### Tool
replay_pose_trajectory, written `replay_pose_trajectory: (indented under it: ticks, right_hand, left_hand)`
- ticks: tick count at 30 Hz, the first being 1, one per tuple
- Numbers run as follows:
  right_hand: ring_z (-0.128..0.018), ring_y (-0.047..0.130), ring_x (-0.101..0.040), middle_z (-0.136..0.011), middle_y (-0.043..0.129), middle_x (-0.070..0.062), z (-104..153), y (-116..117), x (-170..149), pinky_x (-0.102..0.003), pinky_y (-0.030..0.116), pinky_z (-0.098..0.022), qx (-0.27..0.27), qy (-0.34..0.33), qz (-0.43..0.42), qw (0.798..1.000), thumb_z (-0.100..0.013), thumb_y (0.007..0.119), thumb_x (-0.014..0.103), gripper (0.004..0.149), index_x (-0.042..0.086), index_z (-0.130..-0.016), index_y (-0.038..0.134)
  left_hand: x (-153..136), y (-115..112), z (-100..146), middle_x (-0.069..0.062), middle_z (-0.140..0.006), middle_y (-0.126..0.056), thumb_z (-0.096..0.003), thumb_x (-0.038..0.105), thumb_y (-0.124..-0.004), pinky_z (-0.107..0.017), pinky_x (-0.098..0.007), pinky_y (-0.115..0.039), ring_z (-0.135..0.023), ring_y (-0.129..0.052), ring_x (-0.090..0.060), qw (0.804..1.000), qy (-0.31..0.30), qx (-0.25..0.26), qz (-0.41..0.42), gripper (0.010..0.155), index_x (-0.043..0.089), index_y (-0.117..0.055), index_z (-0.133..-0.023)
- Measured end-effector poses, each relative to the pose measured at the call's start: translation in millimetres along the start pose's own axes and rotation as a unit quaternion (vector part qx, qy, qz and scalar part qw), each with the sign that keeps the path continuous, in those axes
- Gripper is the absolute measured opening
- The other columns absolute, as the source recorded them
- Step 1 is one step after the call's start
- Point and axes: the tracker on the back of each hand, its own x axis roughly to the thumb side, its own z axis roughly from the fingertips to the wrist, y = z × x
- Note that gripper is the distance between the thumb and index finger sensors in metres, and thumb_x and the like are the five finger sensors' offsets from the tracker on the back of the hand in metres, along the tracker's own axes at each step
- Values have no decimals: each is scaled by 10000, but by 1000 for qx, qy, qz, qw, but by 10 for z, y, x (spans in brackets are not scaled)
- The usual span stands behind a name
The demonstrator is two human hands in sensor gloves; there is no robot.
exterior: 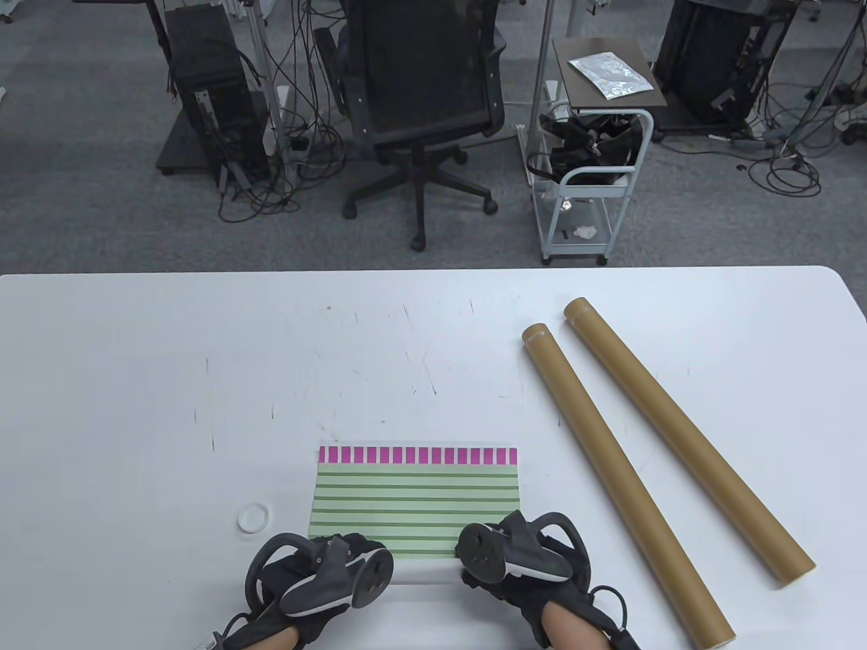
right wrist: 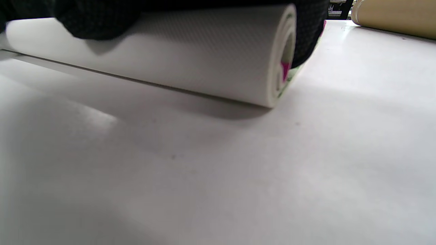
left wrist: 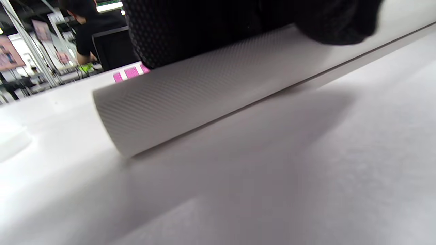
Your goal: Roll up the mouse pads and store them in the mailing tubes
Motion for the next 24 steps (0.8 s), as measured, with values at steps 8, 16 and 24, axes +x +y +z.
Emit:
replay_pose_trajectory:
  ticks: [8, 16, 24]
  right_hand:
    - [-733, 839, -261, -897, 783, -24, 55, -58, 72, -430, 743, -598, -32, -4, 74, 997, -424, 688, 467, 566, 247, -945, 704]
    - [-681, 875, -258, -849, 831, -27, 6, -12, 0, -429, 765, -566, -19, 11, 30, 999, -421, 679, 424, 532, 238, -915, 744]
    - [-630, 897, -255, -798, 853, -43, -60, -26, 81, -431, 786, -538, 5, -7, 62, 998, -429, 617, 355, 490, 215, -881, 745]
  left_hand:
    - [4, 10, -69, 145, -880, -922, -392, 473, -680, -538, -250, -868, -794, -976, -110, 999, 39, -18, -7, 480, 429, -761, -863]
    - [-42, -13, -95, 142, -891, -905, -406, 460, -654, -543, -255, -850, -801, -962, -120, 998, 46, -28, 16, 485, 418, -750, -880]
    - [-40, 3, -39, 84, -869, -894, -400, 481, -717, -460, -257, -891, -739, -1007, -172, 999, 28, -31, 33, 447, 395, -750, -838]
